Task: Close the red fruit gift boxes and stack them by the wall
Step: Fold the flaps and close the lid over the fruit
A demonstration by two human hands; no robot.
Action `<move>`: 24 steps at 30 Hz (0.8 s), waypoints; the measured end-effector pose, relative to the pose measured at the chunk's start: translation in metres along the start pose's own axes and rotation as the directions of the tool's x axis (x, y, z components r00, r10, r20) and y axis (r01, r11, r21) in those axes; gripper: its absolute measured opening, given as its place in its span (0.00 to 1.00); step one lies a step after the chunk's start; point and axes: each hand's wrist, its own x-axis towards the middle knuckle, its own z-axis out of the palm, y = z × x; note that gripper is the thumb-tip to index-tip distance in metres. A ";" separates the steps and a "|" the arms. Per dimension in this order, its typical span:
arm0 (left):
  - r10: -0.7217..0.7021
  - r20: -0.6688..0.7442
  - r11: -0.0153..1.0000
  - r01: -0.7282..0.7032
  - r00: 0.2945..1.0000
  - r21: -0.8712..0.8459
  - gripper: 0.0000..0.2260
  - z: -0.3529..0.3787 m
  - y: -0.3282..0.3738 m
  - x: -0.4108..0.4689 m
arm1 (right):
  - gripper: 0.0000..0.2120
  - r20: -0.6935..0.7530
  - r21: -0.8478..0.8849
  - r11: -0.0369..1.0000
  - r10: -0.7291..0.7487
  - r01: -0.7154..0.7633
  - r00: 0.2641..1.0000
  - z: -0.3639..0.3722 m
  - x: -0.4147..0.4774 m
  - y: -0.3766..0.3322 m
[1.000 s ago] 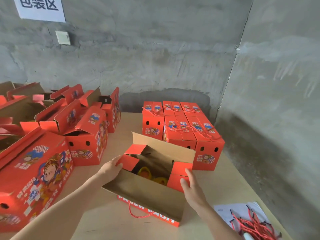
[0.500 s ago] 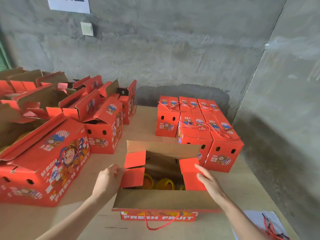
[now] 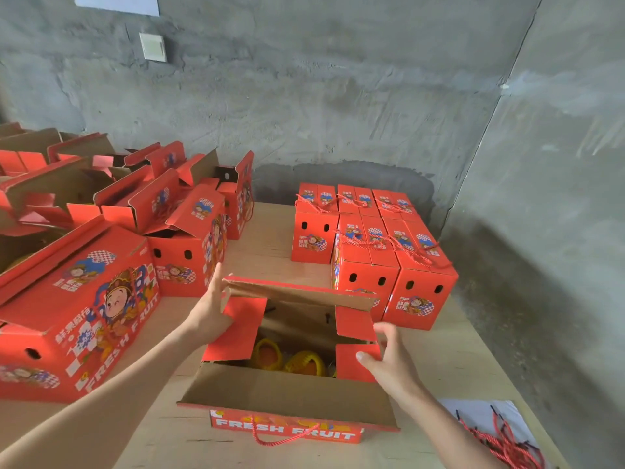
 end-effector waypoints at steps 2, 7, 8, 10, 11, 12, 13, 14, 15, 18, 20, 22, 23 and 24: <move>0.049 -0.066 0.997 -0.052 0.997 -0.052 0.45 0.001 0.007 0.000 | 0.39 -0.043 0.146 0.988 -0.045 0.051 0.998 -0.003 0.008 -0.014; 0.095 0.081 0.995 -0.097 0.992 0.017 0.25 -0.005 -0.007 -0.018 | 0.28 0.114 0.104 0.976 -0.202 0.191 0.973 -0.003 0.013 -0.022; 0.077 0.153 0.997 -0.081 0.985 0.020 0.25 -0.006 -0.012 -0.023 | 0.21 0.126 0.070 0.979 -0.200 0.193 0.972 -0.001 0.011 -0.018; 0.089 0.170 0.993 -0.102 0.981 0.067 0.22 -0.005 -0.019 -0.028 | 0.15 0.093 0.053 0.978 -0.204 0.200 0.974 0.006 0.009 -0.010; 0.119 0.120 0.984 -0.133 0.986 0.115 0.19 -0.003 -0.021 -0.027 | 0.15 0.066 0.022 0.976 -0.216 0.215 0.974 0.008 0.010 -0.008; 0.149 0.068 0.972 -0.159 0.986 0.175 0.17 -0.001 -0.022 -0.025 | 0.16 0.053 -0.031 0.972 -0.232 0.234 0.971 0.007 0.013 -0.007; 0.168 0.037 0.958 -0.172 0.985 0.229 0.16 0.001 -0.022 -0.021 | 0.18 0.065 -0.093 0.964 -0.245 0.250 0.967 0.005 0.017 -0.008; 0.166 0.034 0.949 -0.169 0.986 0.267 0.15 0.000 -0.021 -0.017 | 0.19 0.107 -0.147 0.955 -0.245 0.259 0.964 0.002 0.021 -0.007; 0.144 0.058 0.945 -0.155 0.988 0.289 0.14 -0.001 -0.021 -0.012 | 0.21 0.177 -0.188 0.945 -0.235 0.267 0.956 -0.002 0.026 -0.006; 0.037 0.221 0.920 -0.119 0.975 0.373 0.17 -0.011 -0.021 0.004 | 0.23 0.400 -0.309 0.897 -0.180 0.317 0.899 -0.018 0.038 -0.003; -0.011 0.287 0.884 -0.125 0.958 0.451 0.26 -0.015 -0.021 0.012 | 0.23 0.454 -0.390 0.844 -0.171 0.368 0.874 -0.027 0.044 -0.001; -0.018 0.319 0.817 -0.170 0.948 0.551 0.30 -0.016 -0.022 0.017 | 0.22 0.453 -0.437 0.807 -0.185 0.398 0.872 -0.030 0.048 -0.001; -0.014 0.333 0.777 -0.199 0.943 0.598 0.29 -0.015 -0.022 0.018 | 0.21 0.450 -0.452 0.792 -0.194 0.410 0.872 -0.031 0.049 0.000; -0.013 0.346 0.744 -0.222 0.938 0.630 0.28 -0.014 -0.023 0.018 | 0.21 0.450 -0.460 0.783 -0.201 0.419 0.870 -0.031 0.048 0.000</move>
